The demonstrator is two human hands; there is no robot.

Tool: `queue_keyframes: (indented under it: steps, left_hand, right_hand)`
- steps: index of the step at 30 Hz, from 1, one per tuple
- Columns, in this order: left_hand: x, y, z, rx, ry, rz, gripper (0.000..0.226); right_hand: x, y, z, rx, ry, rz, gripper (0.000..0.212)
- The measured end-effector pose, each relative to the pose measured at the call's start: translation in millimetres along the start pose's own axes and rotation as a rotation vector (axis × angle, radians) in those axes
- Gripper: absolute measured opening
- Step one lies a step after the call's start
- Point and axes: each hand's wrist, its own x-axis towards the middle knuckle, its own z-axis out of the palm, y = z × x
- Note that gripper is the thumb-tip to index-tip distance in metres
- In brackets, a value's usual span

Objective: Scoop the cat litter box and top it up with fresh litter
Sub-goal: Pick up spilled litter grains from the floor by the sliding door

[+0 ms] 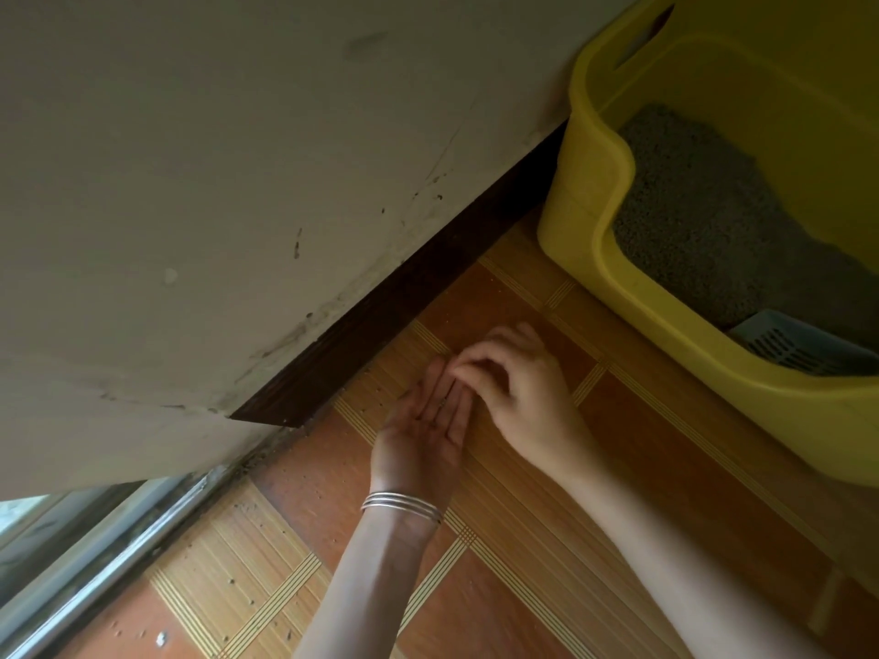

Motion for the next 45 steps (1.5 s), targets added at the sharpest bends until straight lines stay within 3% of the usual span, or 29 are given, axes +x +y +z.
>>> queue_keyframes:
  steps: [2,7,13,16,22,31,36,38,42,45]
  left_hand:
    - [-1.1,0.3,-1.2,-0.009,0.003,-0.003,0.032]
    - [-16.8,4.7,-10.2,0.014,-0.019,0.003,0.037]
    - [-47.5,25.8,-48.3,0.050,0.019,0.096,0.037]
    - [-53.2,42.2,-63.9,0.038,0.024,0.175,0.065]
    - [-61.7,54.9,-63.5,0.035,0.057,0.183,0.031]
    - [-63.3,55.0,-65.5,0.029,0.101,0.144,0.036]
    - [-61.7,50.6,-61.8,-0.023,0.114,0.100,0.033]
    - [-57.6,50.6,-59.7,-0.043,0.121,0.088,0.032]
    - [-55.8,50.6,-58.4,-0.015,0.105,0.071,0.036]
    - [-57.9,51.1,-63.0,0.005,0.094,0.069,0.035]
  right_hand:
    - [-2.4,-7.0,2.6,0.000,-0.047,-0.036,0.028]
    - [6.1,0.0,3.4,0.016,0.016,0.050,0.029]
    - [9.8,-4.4,29.6,-0.074,-0.127,0.034,0.020]
    - [13.1,-12.1,43.6,-0.092,-0.139,0.053,0.019]
    - [15.0,-22.3,58.5,-0.162,-0.118,0.048,0.016]
    - [6.2,-32.8,66.6,-0.323,-0.119,-0.011,0.012]
    - [-5.9,-57.0,54.2,0.169,-0.252,-0.008,0.004]
    - [-7.6,-58.5,54.7,0.138,-0.259,-0.053,0.004]
    - [1.8,-41.4,63.4,0.022,-0.143,0.075,0.009]
    - [3.5,-37.5,72.0,-0.110,-0.154,0.050,0.010]
